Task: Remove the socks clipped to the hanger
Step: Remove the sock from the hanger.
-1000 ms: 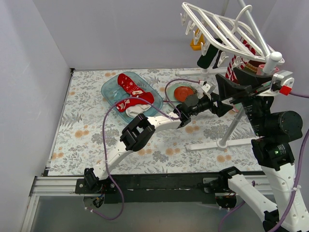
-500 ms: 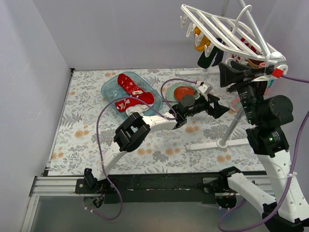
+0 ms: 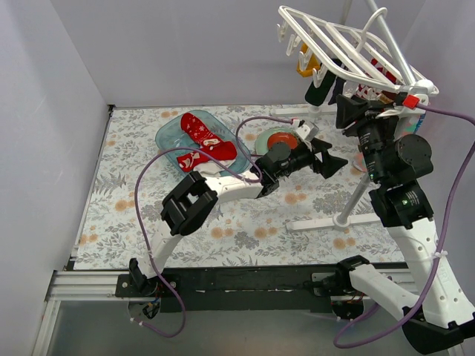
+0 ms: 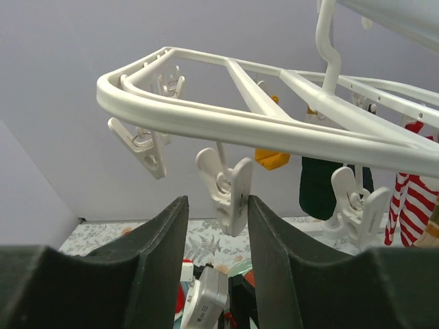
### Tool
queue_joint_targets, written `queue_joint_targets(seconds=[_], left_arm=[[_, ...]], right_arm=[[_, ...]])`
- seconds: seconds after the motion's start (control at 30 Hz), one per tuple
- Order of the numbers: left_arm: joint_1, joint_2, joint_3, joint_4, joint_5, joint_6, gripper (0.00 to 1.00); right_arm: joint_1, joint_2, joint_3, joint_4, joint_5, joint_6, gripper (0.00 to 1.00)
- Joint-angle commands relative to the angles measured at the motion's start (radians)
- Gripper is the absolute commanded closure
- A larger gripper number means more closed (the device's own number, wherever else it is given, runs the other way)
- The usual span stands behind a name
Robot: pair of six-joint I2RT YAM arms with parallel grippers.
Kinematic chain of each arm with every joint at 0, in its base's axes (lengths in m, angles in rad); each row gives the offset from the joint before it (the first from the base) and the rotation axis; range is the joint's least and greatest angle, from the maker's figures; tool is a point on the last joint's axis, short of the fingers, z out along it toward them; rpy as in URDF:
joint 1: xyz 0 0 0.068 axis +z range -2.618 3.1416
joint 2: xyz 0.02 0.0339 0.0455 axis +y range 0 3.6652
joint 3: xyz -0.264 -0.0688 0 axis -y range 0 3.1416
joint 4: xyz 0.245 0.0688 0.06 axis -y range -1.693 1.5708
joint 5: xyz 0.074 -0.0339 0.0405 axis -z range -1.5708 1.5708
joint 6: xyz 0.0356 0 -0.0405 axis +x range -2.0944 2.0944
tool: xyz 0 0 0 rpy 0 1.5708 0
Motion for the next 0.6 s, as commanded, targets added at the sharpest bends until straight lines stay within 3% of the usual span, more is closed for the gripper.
queue_joint_targets(seconds=[0.0, 0.33, 0.57], left_arm=[[0.015, -0.116, -0.041, -0.008, -0.025, 0.021, 0.08], [0.043, -0.197, -0.136, -0.008, -0.043, 0.02, 0.09], [0.074, -0.233, -0.162, -0.041, -0.04, 0.028, 0.09]], right_arm=[[0.002, 0.013, -0.001, 0.096, 0.026, -0.014, 0.56], [0.002, 0.082, 0.018, 0.167, -0.024, -0.037, 0.67], [0.005, 0.151, 0.059, 0.209, -0.09, -0.045, 0.67]])
